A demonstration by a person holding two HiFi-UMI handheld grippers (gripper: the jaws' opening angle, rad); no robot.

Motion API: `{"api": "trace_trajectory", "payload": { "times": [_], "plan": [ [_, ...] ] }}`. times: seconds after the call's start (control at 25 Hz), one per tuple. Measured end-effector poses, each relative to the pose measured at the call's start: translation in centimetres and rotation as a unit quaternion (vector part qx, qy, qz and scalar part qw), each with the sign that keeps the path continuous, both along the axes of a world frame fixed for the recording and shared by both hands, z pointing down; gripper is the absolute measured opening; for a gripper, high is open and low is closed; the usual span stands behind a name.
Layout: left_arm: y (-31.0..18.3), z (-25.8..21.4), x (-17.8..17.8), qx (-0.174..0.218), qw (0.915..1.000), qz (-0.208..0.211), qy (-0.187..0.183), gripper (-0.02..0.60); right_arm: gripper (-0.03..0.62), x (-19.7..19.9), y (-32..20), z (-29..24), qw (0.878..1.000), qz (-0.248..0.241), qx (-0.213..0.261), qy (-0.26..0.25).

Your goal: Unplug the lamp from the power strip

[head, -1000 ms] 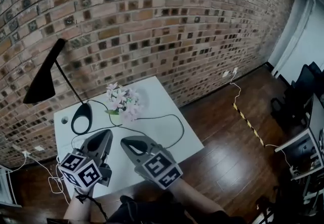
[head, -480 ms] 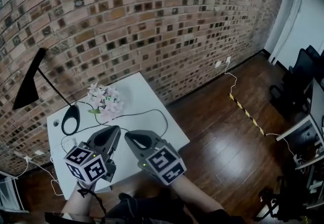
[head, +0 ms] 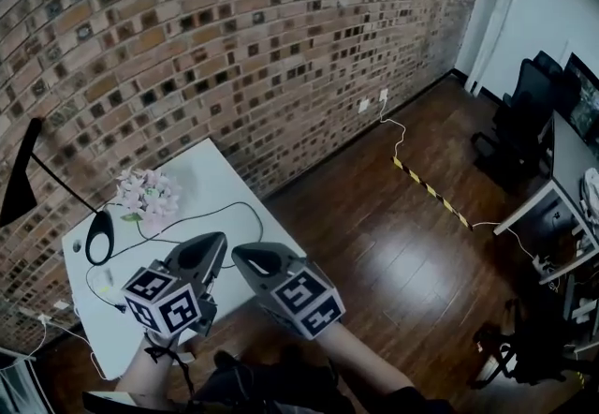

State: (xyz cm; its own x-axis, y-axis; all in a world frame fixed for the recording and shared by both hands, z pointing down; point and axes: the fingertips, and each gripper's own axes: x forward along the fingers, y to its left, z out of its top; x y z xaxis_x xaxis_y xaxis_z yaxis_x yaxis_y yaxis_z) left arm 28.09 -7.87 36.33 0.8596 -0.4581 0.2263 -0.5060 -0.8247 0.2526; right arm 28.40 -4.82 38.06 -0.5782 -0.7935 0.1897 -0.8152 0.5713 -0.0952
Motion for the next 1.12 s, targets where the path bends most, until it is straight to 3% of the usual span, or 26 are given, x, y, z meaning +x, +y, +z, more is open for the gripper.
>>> {"api": "trace_trajectory", "payload": {
  "times": [0.2,0.4,0.68,1.12],
  "plan": [
    [1.0,0.7,4.1,-0.006,0.9985,0.05,-0.021,-0.005,-0.006,3.9,0.9,0.4,0.998,0.057,-0.004,-0.019],
    [0.8,1.4,8.3,-0.029,0.9949,0.095,-0.016,-0.005,-0.006,8.1,1.9,1.0,0.993,0.12,-0.016,-0.018],
    [1.4,2.0,14.9,-0.042,0.9806,0.192,0.001,-0.005,-0.011,14.6,2.4,1.4,0.974,0.221,-0.039,0.005],
    [-2.5,2.4,17.4,-0.084,0.9643,0.25,0.029,-0.005,-0.011,16.4,-0.9,0.8,0.955,0.289,-0.052,0.041]
  ]
}}
